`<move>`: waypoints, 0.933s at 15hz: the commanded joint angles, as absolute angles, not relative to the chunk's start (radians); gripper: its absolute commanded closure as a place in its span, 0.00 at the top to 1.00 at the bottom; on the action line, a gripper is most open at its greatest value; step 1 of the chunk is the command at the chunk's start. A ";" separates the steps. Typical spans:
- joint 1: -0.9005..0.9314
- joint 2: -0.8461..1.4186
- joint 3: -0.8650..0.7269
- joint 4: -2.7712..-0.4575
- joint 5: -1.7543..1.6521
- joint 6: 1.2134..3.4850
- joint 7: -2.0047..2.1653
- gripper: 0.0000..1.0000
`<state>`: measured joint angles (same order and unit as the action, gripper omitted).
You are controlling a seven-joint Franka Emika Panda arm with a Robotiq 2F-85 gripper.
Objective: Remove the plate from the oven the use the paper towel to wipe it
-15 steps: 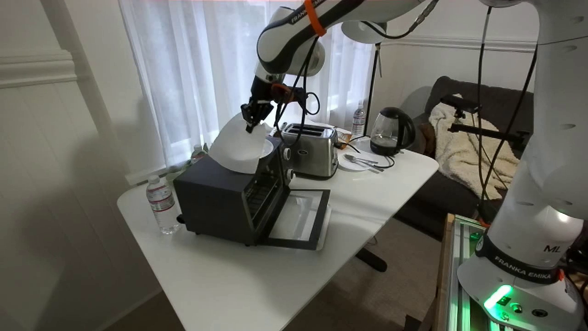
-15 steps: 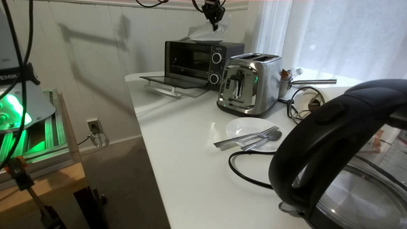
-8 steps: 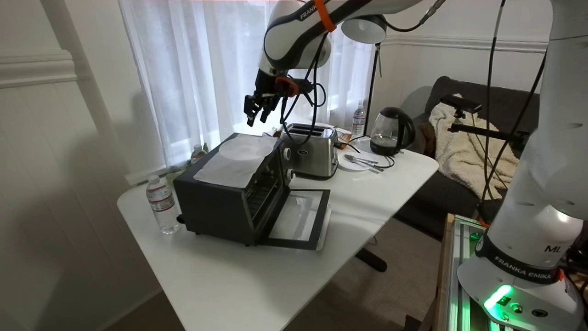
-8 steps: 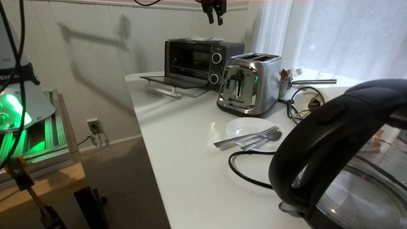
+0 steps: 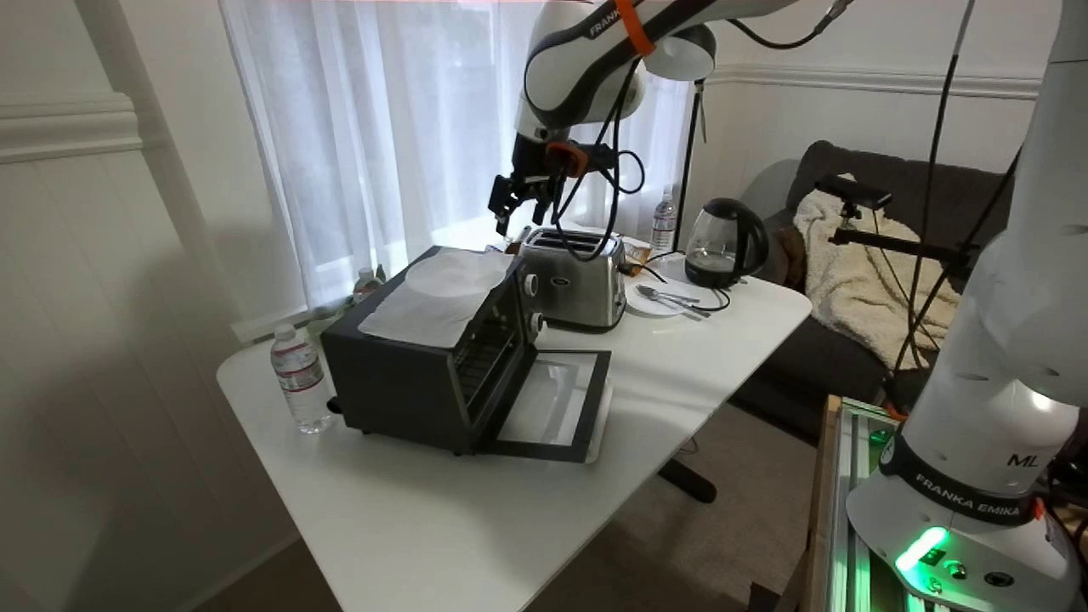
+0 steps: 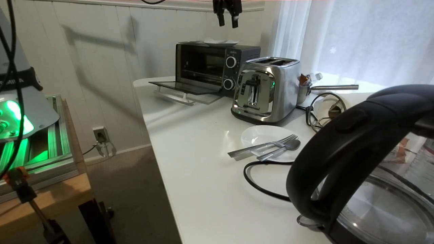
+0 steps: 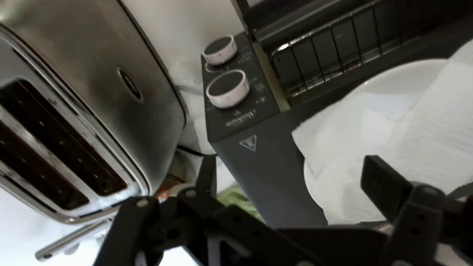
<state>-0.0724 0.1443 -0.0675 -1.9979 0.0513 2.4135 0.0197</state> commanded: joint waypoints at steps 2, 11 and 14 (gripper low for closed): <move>-0.091 -0.119 -0.096 -2.217 0.042 2.253 0.031 1.00; -0.102 -0.368 -0.122 -2.312 0.051 2.084 -0.045 1.00; -0.102 -0.358 -0.121 -2.312 0.051 2.085 -0.045 1.00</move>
